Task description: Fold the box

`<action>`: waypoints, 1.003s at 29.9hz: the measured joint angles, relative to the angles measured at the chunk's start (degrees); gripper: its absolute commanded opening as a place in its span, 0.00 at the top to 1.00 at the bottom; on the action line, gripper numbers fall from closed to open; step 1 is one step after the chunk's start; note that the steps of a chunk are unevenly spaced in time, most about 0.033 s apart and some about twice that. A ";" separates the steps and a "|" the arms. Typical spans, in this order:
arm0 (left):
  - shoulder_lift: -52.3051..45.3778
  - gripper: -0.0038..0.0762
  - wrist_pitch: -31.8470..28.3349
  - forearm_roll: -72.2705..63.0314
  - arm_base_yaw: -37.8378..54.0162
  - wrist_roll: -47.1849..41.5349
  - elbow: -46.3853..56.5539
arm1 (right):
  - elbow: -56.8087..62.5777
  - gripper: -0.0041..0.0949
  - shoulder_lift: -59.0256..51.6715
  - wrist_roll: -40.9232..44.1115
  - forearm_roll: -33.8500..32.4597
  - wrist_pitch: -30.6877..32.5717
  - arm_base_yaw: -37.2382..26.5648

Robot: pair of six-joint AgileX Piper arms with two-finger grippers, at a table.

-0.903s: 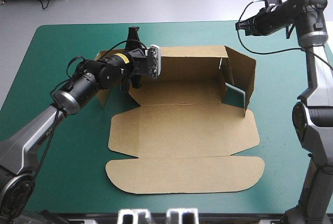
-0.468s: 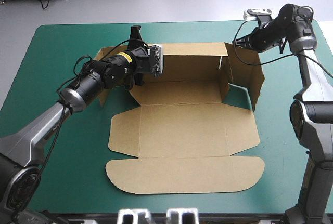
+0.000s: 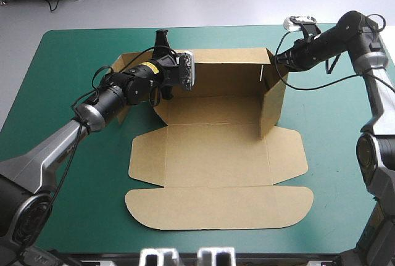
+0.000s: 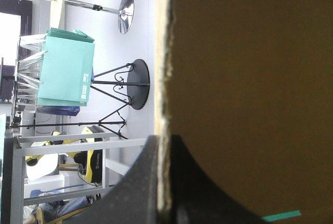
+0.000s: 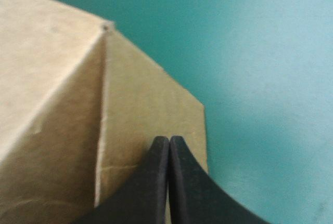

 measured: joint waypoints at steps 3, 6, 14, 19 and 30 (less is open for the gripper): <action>0.00 0.96 0.06 0.00 0.00 -0.02 0.00 | 3.04 0.98 -0.89 -4.54 3.74 -0.14 0.00; 0.00 0.96 0.50 0.00 0.00 -0.08 0.00 | 5.76 0.97 -0.89 -8.77 5.67 -0.32 0.00; -0.09 0.96 1.92 0.00 0.00 -0.13 -0.17 | 18.69 0.97 -10.36 -20.51 7.91 -14.48 0.00; -0.09 0.96 2.24 0.00 0.00 -0.13 -0.23 | 29.96 0.97 -17.75 -34.73 15.23 -20.52 0.00; -0.32 0.96 5.23 -0.05 -0.07 -1.26 -0.68 | 45.49 0.97 -19.97 -58.10 33.43 -31.16 0.00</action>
